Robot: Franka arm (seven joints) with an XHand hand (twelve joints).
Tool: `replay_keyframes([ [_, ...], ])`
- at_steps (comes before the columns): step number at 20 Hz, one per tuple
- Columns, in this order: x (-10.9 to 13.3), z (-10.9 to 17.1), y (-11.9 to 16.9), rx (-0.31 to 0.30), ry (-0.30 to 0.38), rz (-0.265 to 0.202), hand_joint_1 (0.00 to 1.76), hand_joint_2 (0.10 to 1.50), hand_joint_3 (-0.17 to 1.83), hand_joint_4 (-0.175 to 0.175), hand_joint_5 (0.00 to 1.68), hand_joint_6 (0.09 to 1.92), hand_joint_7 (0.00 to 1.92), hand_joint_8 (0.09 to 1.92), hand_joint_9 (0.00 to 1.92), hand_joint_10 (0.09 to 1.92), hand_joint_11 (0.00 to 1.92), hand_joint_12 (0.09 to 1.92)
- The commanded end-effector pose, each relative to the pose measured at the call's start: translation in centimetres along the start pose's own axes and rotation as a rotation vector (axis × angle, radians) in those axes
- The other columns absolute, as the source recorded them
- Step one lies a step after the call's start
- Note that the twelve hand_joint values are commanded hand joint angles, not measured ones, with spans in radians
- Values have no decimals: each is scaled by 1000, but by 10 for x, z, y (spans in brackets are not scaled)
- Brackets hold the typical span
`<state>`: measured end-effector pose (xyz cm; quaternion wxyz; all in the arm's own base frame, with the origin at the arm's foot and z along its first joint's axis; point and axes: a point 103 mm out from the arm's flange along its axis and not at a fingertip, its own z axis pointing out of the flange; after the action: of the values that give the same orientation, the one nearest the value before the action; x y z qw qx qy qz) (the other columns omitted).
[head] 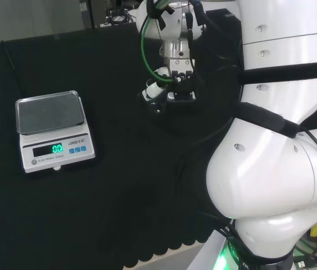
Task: Pick up the beaker.
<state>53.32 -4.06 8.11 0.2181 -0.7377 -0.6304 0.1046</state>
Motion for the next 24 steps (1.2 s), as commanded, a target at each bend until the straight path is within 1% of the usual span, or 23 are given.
replay_keyframes([
  [1,1,1,-3,-89,2,-4,704,758,289,25,276,87,158,658,347,775,40,1401],
  [2,1,0,-4,-103,1,-6,764,744,373,25,350,87,236,714,468,744,126,1421],
  [3,1,0,-4,-112,0,-6,818,721,472,26,421,123,318,766,579,717,229,1405],
  [4,1,-1,-5,-122,0,-4,862,695,569,25,446,267,387,811,681,696,341,1370],
  [5,1,-1,-5,-132,-1,-3,904,680,645,21,436,502,450,861,775,700,466,1328],
  [6,1,-2,-5,-138,-1,-3,946,675,701,11,416,736,503,916,862,716,602,1272],
  [7,1,-2,-6,-147,-2,-3,988,679,739,-8,413,933,553,984,946,751,762,1198],
  [8,1,-2,-6,-158,-4,-3,1021,687,763,-28,421,1079,593,1071,1004,800,897,1128],
  [10,1,-3,-6,-173,-8,0,1061,702,788,-63,453,1242,644,1234,1074,902,1071,1040],
  [12,1,-3,-6,-185,0,3,1086,718,796,-101,514,1321,684,1357,1120,992,1178,997],
  [13,1,-4,-6,-188,0,3,1081,819,684,-115,609,1357,697,1404,1131,1029,1213,987],
  [14,2,-5,-6,-191,0,3,1075,922,547,-120,679,1372,708,1436,1136,1060,1238,980],
  [15,2,-7,-6,-195,0,2,1070,999,432,-123,720,1374,716,1454,1138,1081,1252,977],
  [16,2,-9,-7,-197,1,1,1069,1044,362,-125,743,1373,722,1465,1140,1092,1259,975],
  [19,5,-19,-10,-211,0,-3,1069,1085,293,-129,763,1369,739,1480,1145,1106,1266,975],
  [24,11,-47,-21,-245,-7,-12,1074,1089,284,-137,769,1363,756,1492,1153,1114,1270,977],
])
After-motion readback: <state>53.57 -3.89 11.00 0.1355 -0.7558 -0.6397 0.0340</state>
